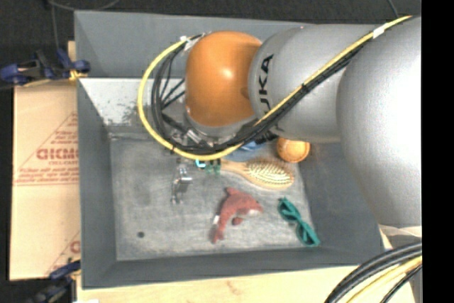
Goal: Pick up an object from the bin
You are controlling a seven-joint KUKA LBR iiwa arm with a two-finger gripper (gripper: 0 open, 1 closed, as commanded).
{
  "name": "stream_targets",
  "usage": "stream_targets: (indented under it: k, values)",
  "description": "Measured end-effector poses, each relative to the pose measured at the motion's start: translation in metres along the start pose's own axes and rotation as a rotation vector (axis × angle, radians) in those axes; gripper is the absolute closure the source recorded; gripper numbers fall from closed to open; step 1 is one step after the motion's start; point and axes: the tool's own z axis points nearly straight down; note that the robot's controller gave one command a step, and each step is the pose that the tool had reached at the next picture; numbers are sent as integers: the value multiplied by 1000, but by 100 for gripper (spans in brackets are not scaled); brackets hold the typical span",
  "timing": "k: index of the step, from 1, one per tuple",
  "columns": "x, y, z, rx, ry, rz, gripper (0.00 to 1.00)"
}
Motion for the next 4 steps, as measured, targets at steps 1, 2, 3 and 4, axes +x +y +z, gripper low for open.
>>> stream_targets:
  k: [1,2,3,4]
  values:
    - [-2,0,-5,-2,-8,3,0]
    - [3,-34,22,0,-11,-55,0]
    - [7,-47,30,1,-10,-69,0]
    - [24,-62,-2,5,4,-145,0]
